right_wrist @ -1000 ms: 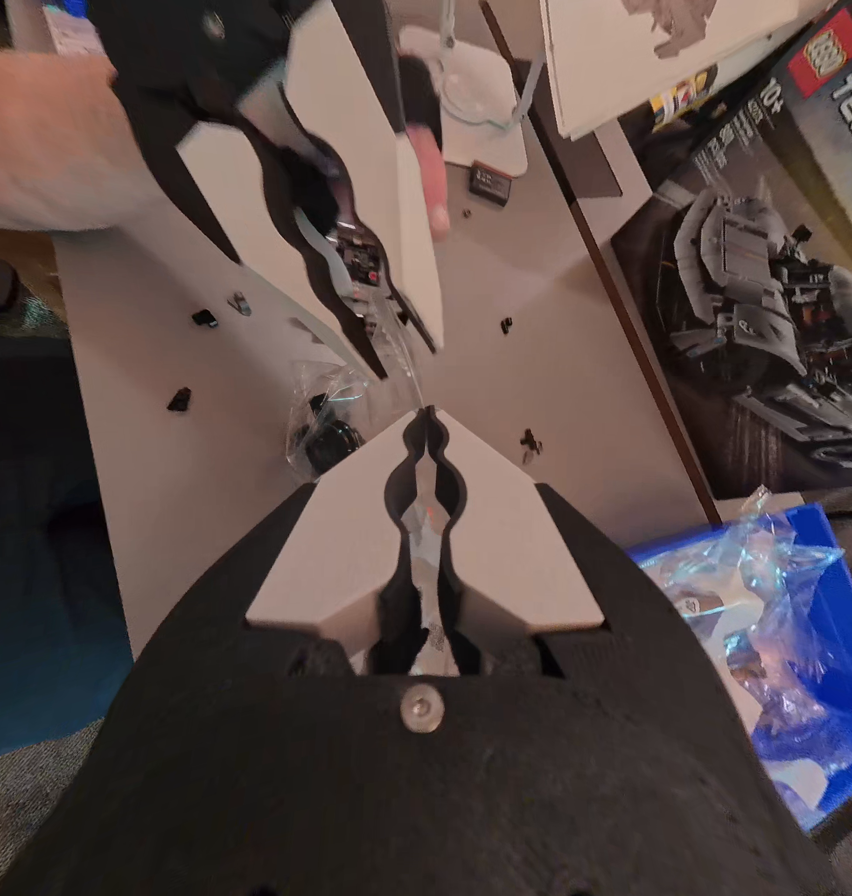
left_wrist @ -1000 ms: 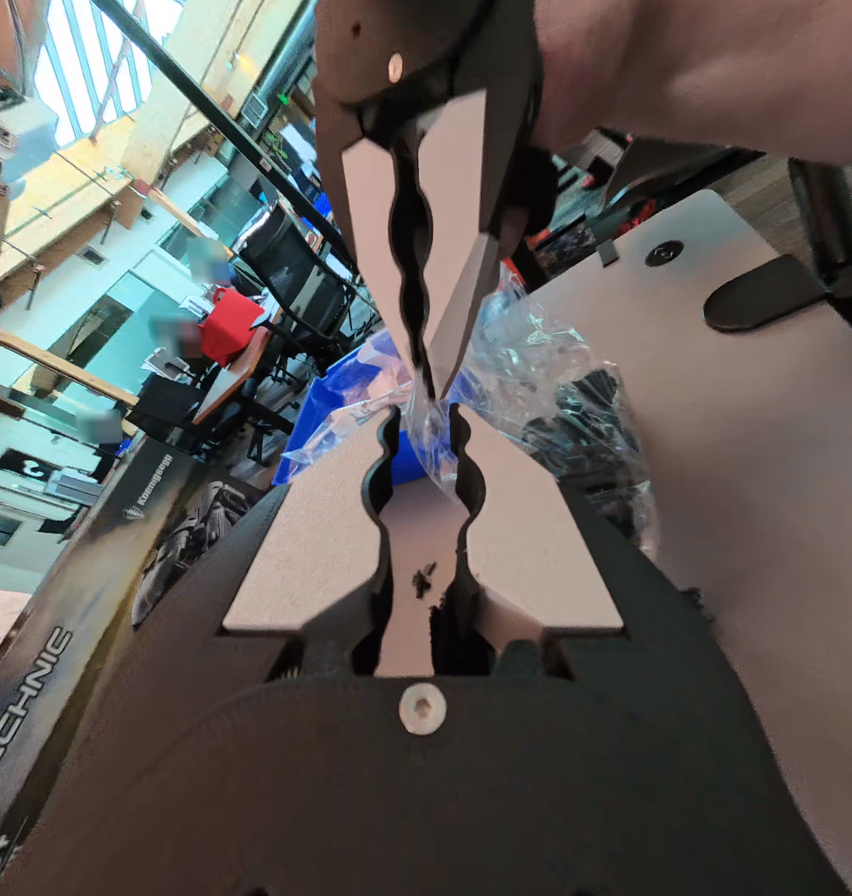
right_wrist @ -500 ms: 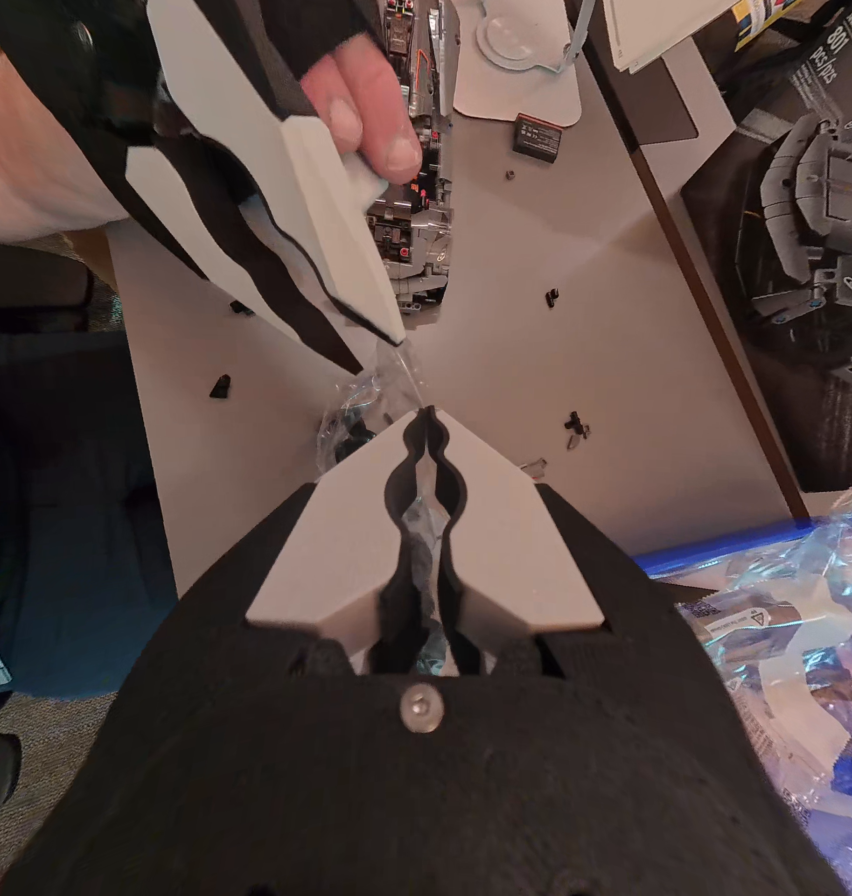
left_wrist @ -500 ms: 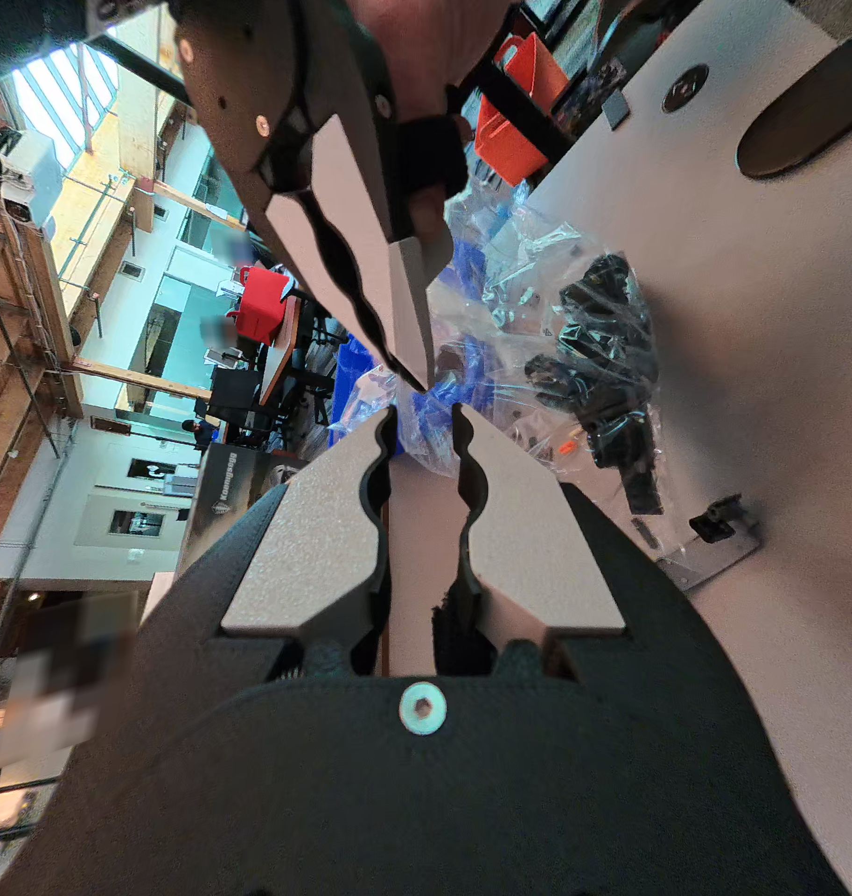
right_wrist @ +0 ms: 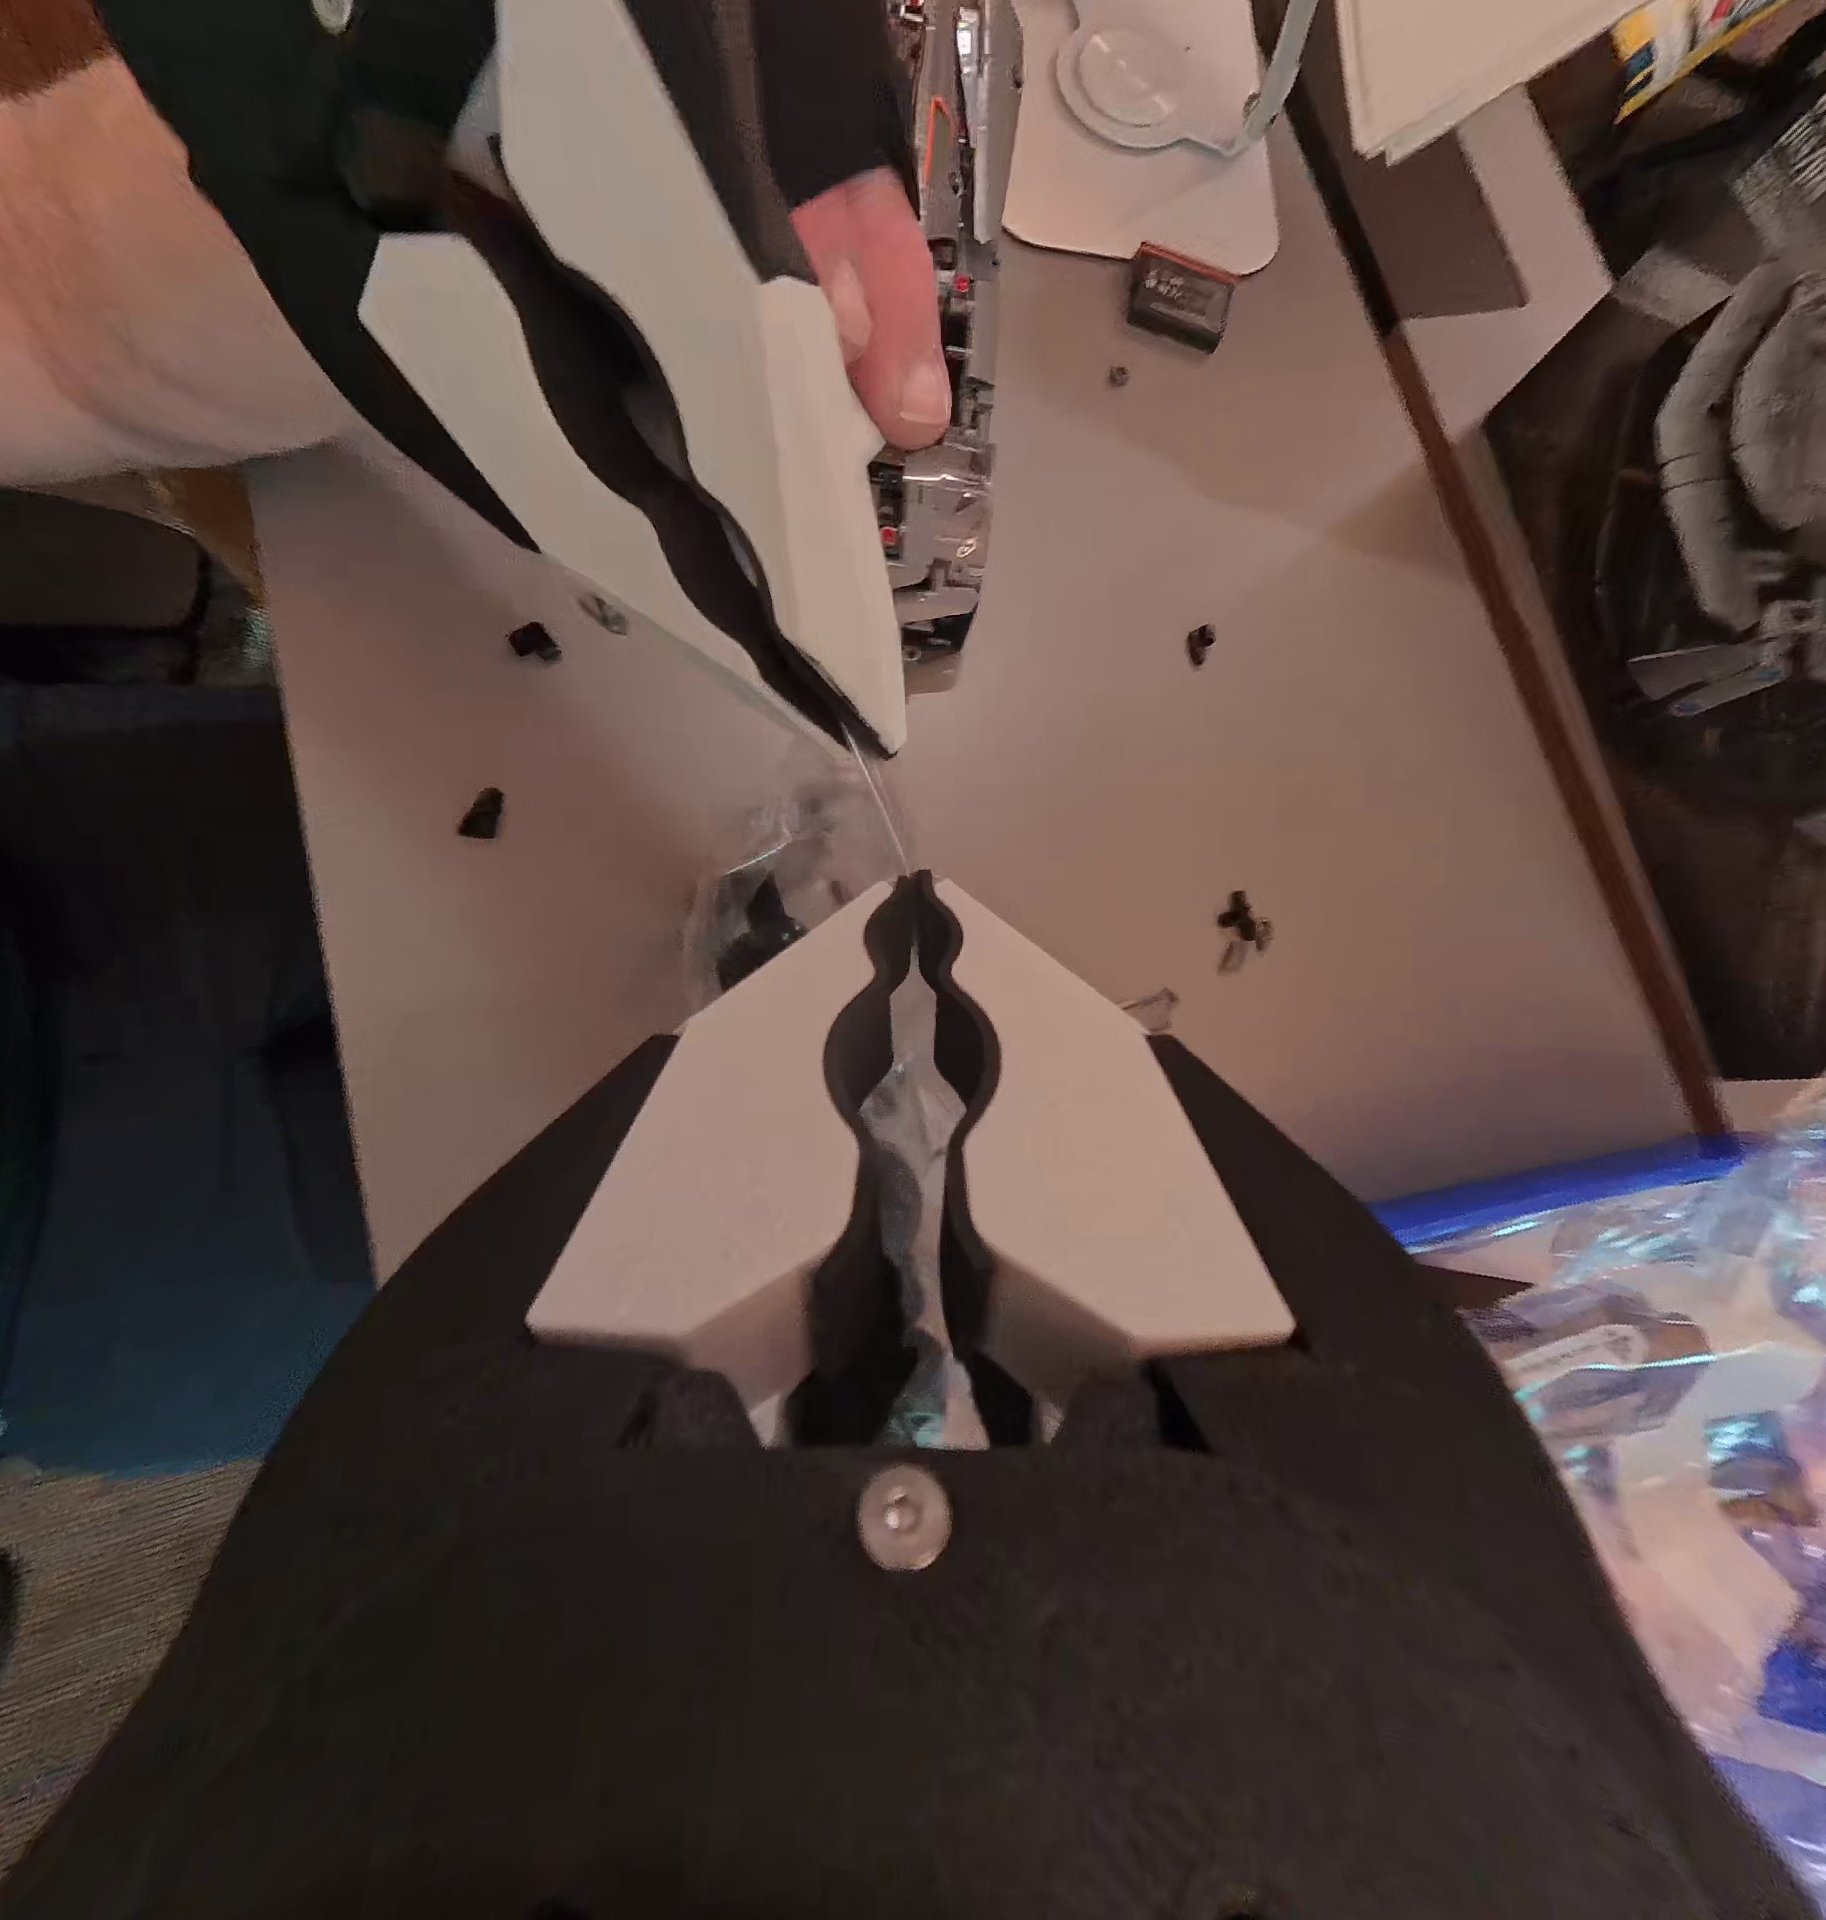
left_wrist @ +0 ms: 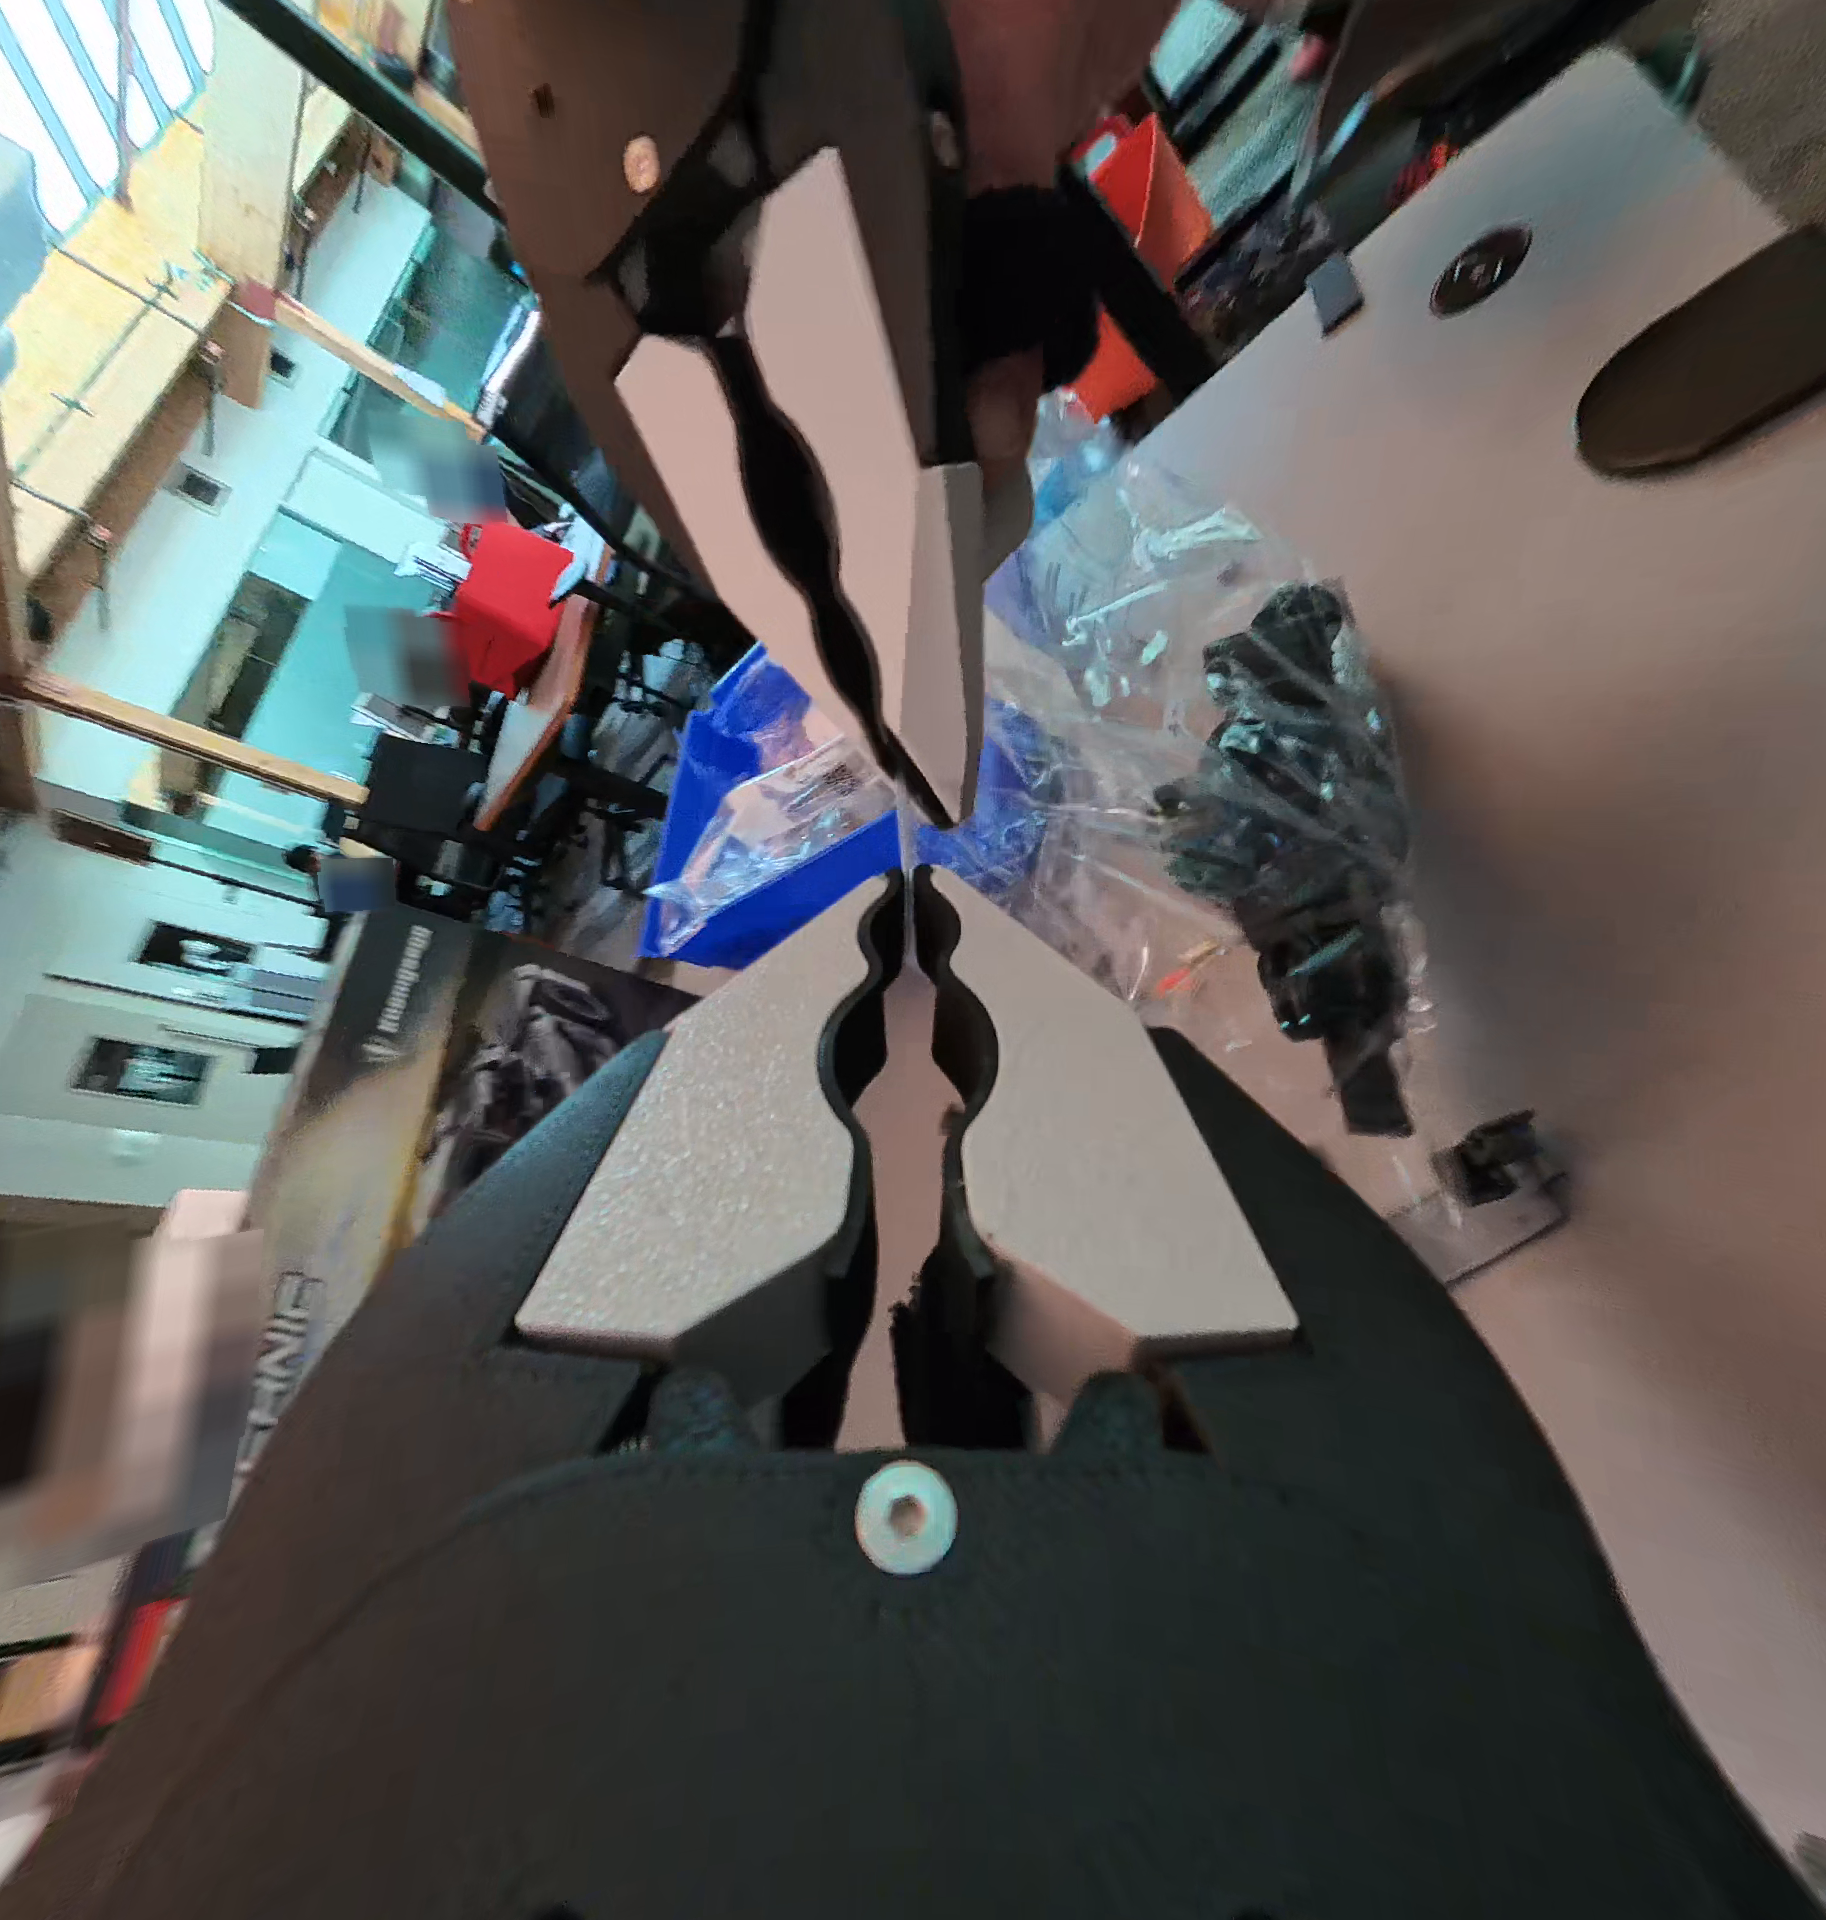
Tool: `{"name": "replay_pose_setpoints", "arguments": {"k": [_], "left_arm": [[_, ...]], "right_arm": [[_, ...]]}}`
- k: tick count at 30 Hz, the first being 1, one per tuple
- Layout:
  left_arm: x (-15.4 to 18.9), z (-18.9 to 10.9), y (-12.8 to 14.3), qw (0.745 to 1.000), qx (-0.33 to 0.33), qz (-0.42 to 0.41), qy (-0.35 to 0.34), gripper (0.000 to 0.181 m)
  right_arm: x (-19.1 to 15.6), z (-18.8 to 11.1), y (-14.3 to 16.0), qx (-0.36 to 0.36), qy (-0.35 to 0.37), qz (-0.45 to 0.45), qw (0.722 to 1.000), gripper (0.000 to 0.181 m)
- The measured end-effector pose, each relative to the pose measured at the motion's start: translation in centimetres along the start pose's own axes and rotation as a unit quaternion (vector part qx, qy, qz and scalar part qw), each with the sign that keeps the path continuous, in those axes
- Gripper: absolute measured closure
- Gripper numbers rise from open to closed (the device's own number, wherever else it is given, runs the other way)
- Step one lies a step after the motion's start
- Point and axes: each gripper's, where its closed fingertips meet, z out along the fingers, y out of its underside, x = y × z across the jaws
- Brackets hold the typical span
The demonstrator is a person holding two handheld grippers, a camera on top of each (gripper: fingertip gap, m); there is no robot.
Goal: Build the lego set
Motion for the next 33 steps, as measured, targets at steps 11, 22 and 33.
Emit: {"name": "replay_pose_setpoints", "arguments": {"k": [11, 22, 33], "left_arm": [[-0.9, 0.1, -0.4, 0.935, 0.092, -0.315, 0.135, 0.181], [-0.2, 0.2, -0.5, 0.838, 0.142, -0.463, 0.251, 0.181], [-0.5, 0.0, -0.7, 0.887, 0.15, -0.384, 0.207, 0.165]], "right_arm": [[0.2, -1.2, -1.9, 0.03, 0.294, -0.25, 0.922, 0.163], [0.6, -0.8, -1.7, 0.042, 0.391, -0.322, 0.861, 0.181], [0.7, -1.5, -2.0, 0.134, 0.21, -0.128, 0.96, 0.181]]}}
